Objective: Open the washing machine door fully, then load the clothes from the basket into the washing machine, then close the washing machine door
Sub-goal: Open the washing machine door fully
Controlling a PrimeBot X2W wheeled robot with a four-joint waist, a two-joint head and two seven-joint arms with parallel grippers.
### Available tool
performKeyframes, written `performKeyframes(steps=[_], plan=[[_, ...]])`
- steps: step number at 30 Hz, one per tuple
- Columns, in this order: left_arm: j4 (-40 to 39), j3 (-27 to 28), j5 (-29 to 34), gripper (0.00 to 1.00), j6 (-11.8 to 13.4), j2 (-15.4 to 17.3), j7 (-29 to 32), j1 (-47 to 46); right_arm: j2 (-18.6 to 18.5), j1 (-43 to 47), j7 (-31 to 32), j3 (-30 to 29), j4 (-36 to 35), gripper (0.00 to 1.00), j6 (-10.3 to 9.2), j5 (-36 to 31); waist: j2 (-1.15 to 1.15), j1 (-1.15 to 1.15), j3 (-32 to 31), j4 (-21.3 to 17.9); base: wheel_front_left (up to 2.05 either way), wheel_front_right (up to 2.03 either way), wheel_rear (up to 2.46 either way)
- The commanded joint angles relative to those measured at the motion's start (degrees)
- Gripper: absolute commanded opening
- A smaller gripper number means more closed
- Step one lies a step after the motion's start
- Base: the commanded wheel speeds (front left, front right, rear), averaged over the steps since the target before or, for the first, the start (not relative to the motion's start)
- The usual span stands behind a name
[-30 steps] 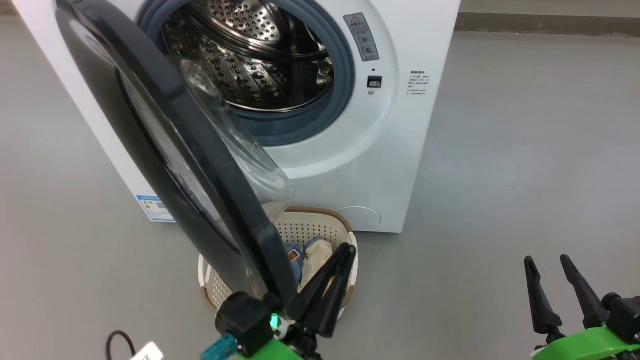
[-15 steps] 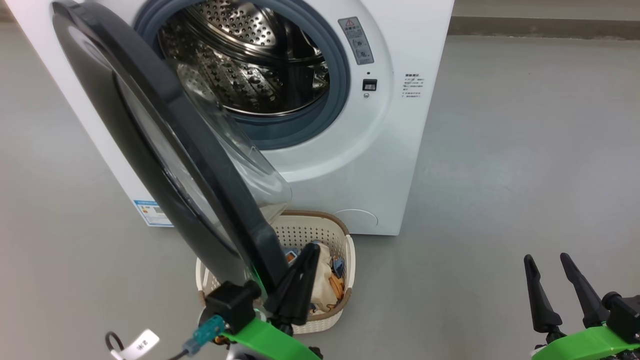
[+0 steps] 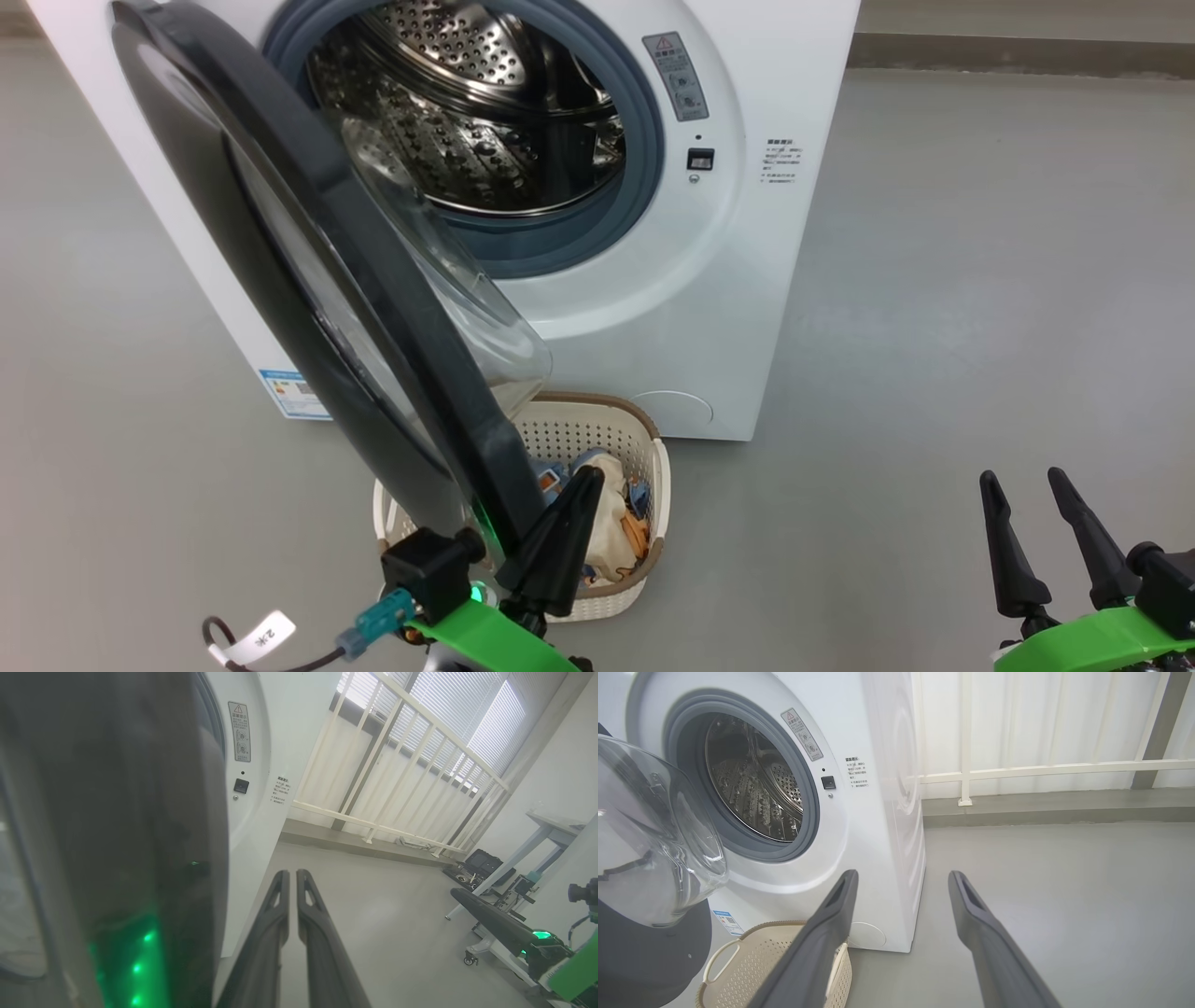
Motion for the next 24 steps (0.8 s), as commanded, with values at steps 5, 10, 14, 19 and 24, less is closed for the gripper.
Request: performKeyframes(steps=[5,10,14,19,24], plan=[[-1.2,4.2,0.3,0.00,0.3,0.6,-0.7,-2.1,-1.2,-0.4,-0.7,0.3,-1.9,1.00,0.25,-0.8,0.00,0.00,0.2,1.0,0.00,0.00,0.00],[-1.6,5.5,1.1,0.00,0.1,0.6,-0.7,-1.4,-1.1,-0.3,-0.7,-0.2,-2.1,1.00,0.25,-1.1,0.00,0.00,0.5,2.0,0.00,0.00,0.00],[-1.8,5.8,1.8,0.00,-0.2,0.6,-0.7,-0.7,-1.1,-0.3,-0.7,-0.5,-2.4,1.00,0.25,-1.3,0.00,0.00,0.7,2.9,0.00,0.00,0.00],[-2.4,5.4,2.6,0.00,-0.4,0.9,-0.7,0.0,-0.9,-0.5,-0.7,-0.7,-2.5,1.00,0.25,-1.5,0.00,0.00,1.0,4.5,0.00,0.00,0.00],[-3.3,4.8,3.2,0.00,-0.1,1.4,-0.6,0.6,-0.9,-0.5,-0.7,-0.9,-2.7,1.00,0.25,-1.5,0.00,0.00,1.3,6.4,0.00,0.00,0.00]])
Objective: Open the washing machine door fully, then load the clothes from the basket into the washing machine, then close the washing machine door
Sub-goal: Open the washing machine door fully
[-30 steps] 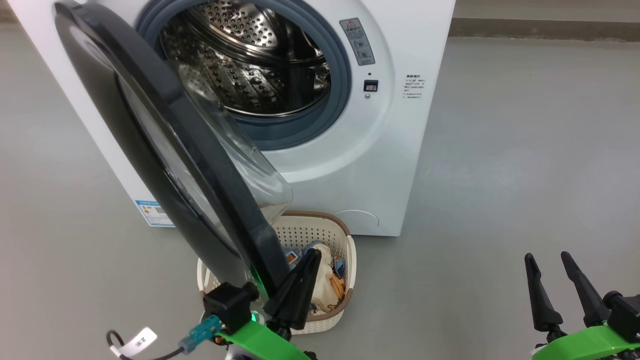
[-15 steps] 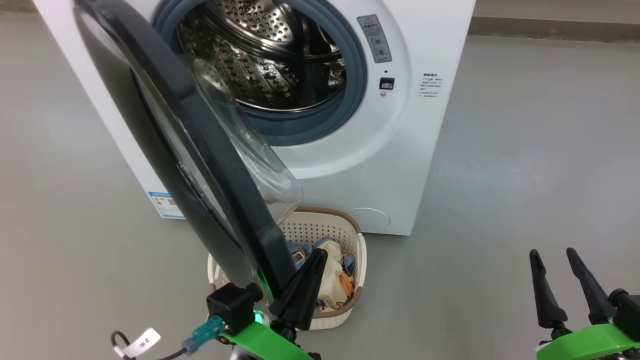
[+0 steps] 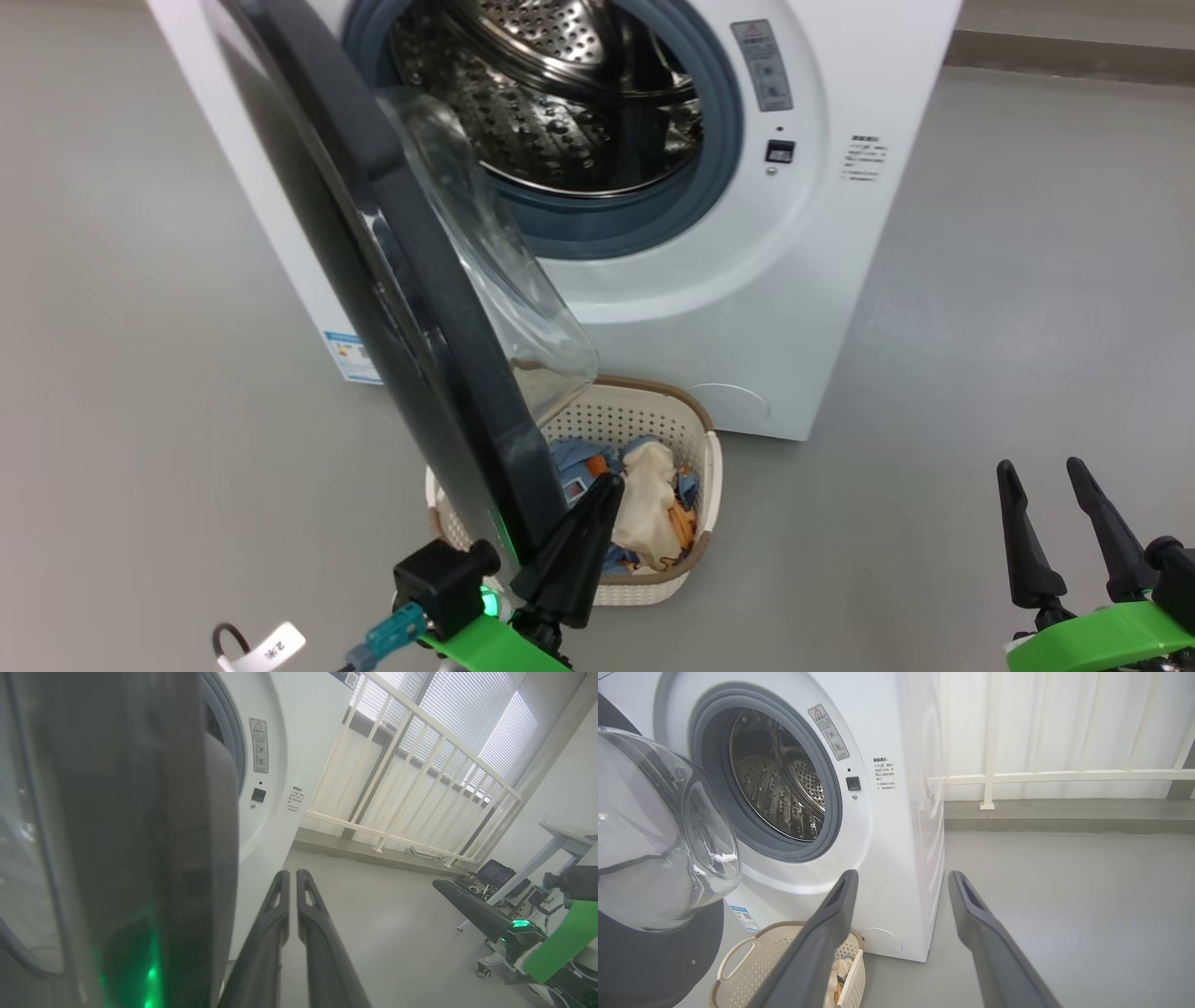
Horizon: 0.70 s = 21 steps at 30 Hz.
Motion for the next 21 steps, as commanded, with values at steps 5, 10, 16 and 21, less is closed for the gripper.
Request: performKeyframes(steps=[5,10,16,21], plan=[[-2.4,3.4,0.6,0.00,1.7,2.7,-0.1,-0.4,-0.9,-0.6,-0.7,0.6,-1.7,1.00,0.25,-0.8,0.00,0.00,0.3,3.1,0.00,0.00,0.00],[-3.6,3.2,0.6,0.00,2.3,3.2,0.6,0.1,-1.1,-0.9,-0.7,0.6,-1.9,1.00,0.25,-0.9,0.00,0.00,0.4,5.3,0.00,0.00,0.00],[-5.5,2.6,1.1,0.00,3.3,4.0,1.5,1.0,-1.3,-0.9,-0.7,0.3,-2.0,1.00,0.25,-1.1,0.00,0.00,0.7,8.0,0.00,0.00,0.00],[-7.2,2.3,1.6,0.00,4.4,4.8,2.2,2.3,-1.4,-0.9,-0.7,0.4,-2.0,1.00,0.25,-1.0,0.00,0.00,0.9,10.3,0.00,0.00,0.00]])
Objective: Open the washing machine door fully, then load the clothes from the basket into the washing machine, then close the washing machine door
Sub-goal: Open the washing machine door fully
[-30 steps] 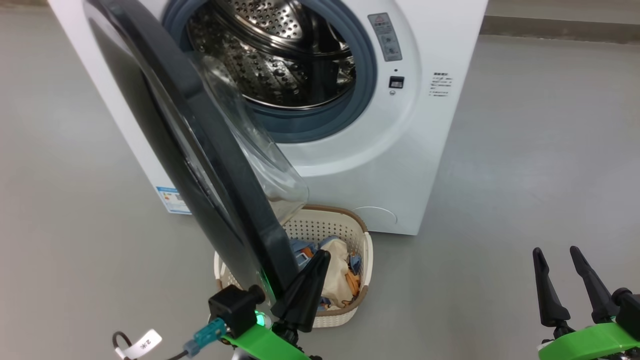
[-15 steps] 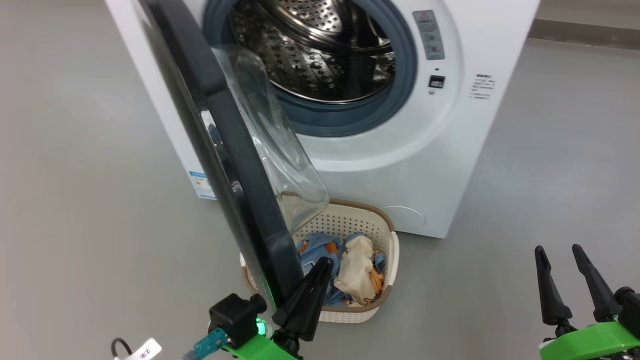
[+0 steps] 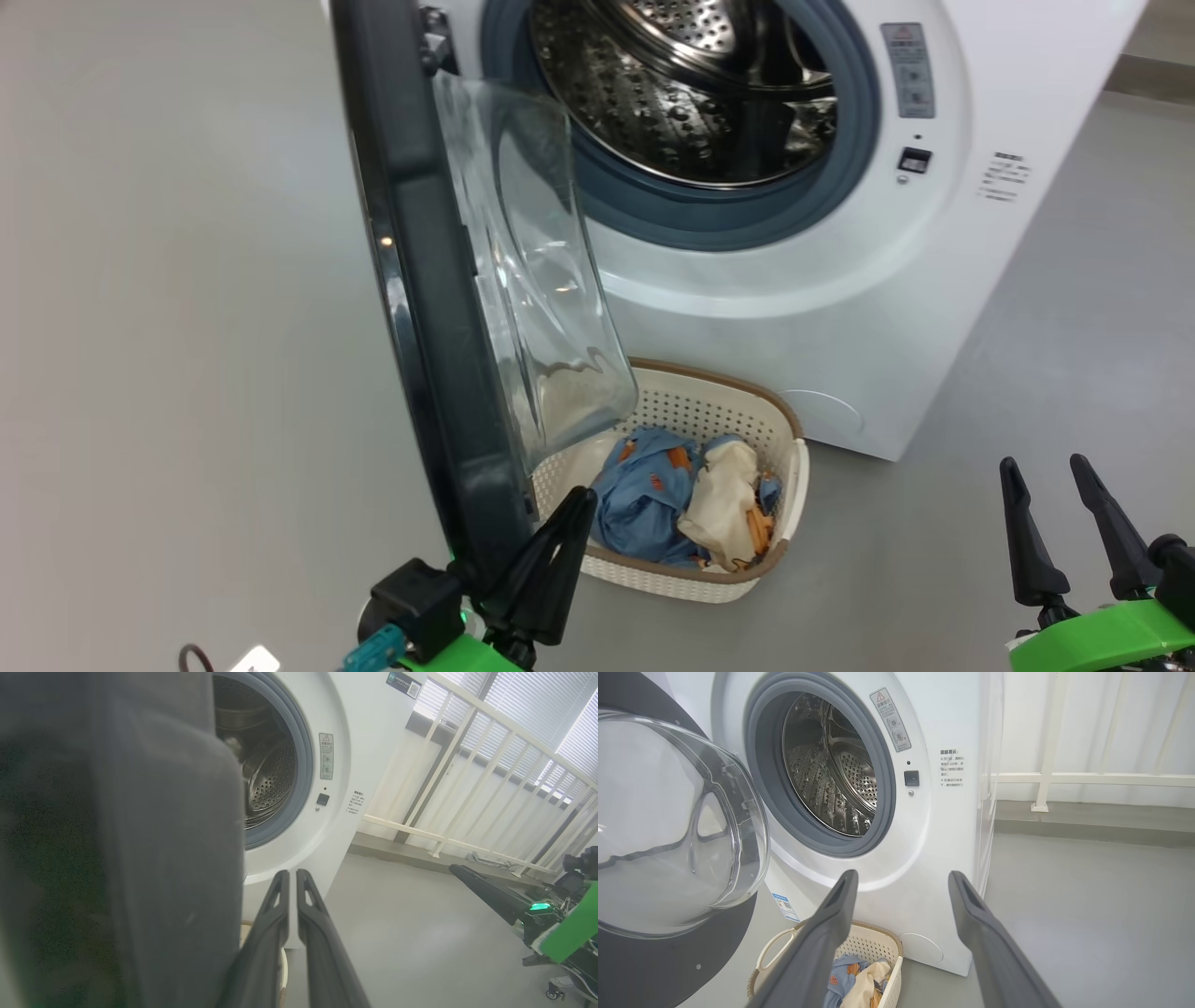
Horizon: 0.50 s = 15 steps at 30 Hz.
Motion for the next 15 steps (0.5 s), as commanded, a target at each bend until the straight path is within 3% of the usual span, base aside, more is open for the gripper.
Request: performKeyframes(steps=[1,15], plan=[[-1.8,2.7,0.1,0.00,1.4,1.5,0.2,-0.4,-1.3,-0.9,-0.7,0.7,-1.6,1.00,0.25,-0.6,0.00,0.00,0.2,1.7,0.00,0.00,0.00],[-6.5,4.9,-0.3,0.00,5.0,4.4,1.7,2.8,-1.6,-0.8,-0.7,0.8,-1.5,1.00,0.25,-0.6,0.00,0.00,-0.1,5.5,0.00,0.00,0.00]])
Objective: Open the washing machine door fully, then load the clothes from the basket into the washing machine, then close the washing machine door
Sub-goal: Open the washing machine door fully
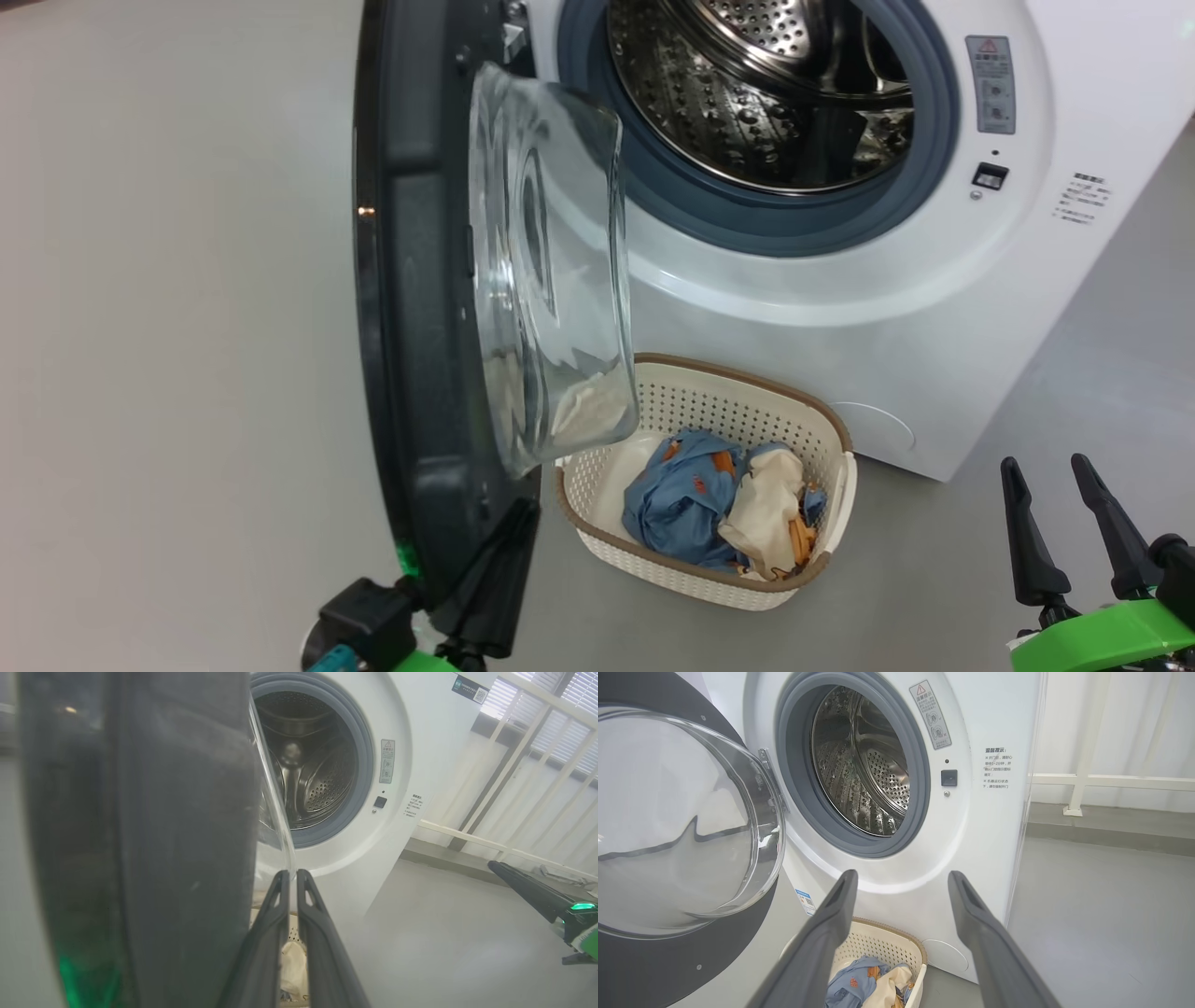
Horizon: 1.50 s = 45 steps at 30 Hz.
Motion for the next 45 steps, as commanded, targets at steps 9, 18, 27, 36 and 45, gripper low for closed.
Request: performKeyframes(steps=[9,18,27,36,45], plan=[[-2.7,6.0,-1.0,0.00,3.2,3.1,-0.2,0.2,-1.5,-0.5,-0.7,0.9,-1.5,1.00,0.25,-0.6,0.00,0.00,-0.3,1.8,0.00,0.00,0.00],[-1.2,10.3,-2.6,0.00,4.5,5.3,-1.1,-1.3,-1.6,-0.5,-0.7,0.9,-1.6,1.00,0.25,-0.6,0.00,0.00,-0.1,2.6,0.00,0.00,0.00],[3.2,14.2,-3.3,0.00,5.1,6.9,-2.7,-4.7,-1.7,-0.7,-0.7,0.8,-1.9,1.00,0.25,-0.7,0.00,0.00,0.8,2.8,0.00,0.00,0.00],[6.7,18.1,-3.5,0.00,5.6,8.3,-3.9,-8.1,-2.2,-1.4,-0.7,0.7,-2.1,1.00,0.25,-0.8,0.00,0.00,2.4,2.7,0.00,0.00,0.00],[11.9,21.6,-2.2,0.00,5.7,8.6,-4.6,-12.6,-3.2,-2.4,-0.7,1.0,-2.3,1.00,0.25,-0.8,0.00,0.00,4.6,2.3,0.00,0.00,0.00]])
